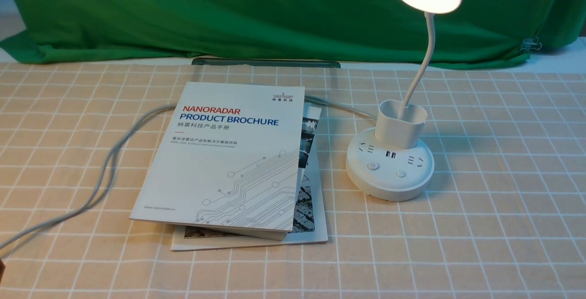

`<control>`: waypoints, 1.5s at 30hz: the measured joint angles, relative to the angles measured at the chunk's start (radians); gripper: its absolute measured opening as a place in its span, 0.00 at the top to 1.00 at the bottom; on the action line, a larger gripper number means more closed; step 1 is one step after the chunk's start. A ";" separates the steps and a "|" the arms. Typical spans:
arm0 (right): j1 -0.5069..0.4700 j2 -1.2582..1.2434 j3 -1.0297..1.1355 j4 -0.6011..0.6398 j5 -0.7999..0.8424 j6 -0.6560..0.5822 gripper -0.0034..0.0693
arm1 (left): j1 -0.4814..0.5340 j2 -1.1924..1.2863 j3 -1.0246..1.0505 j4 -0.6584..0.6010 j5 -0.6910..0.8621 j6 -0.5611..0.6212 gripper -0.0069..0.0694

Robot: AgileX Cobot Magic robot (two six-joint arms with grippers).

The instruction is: Turn on the table lamp on the light coffee tablecloth with your hand.

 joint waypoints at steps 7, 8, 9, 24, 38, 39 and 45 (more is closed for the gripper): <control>0.000 0.000 0.000 0.000 0.000 0.000 0.63 | 0.000 0.000 0.000 0.000 0.000 0.000 0.88; 0.000 0.000 0.000 0.000 0.000 0.000 0.63 | 0.000 0.000 0.000 0.000 0.000 0.000 0.88; 0.000 0.000 0.000 0.000 0.000 0.000 0.63 | 0.000 0.000 0.000 0.001 0.000 0.000 0.88; 0.000 0.000 0.000 0.000 0.000 0.000 0.63 | 0.000 0.000 0.000 0.001 0.000 0.000 0.88; 0.000 0.000 0.000 0.000 0.000 0.000 0.63 | 0.000 0.000 0.000 0.001 0.000 0.000 0.88; 0.000 0.000 0.000 0.000 0.000 0.000 0.63 | 0.000 0.000 0.000 0.001 0.000 0.000 0.88; 0.000 0.000 0.000 0.000 0.000 0.001 0.63 | 0.000 0.000 0.000 0.001 0.000 0.000 0.88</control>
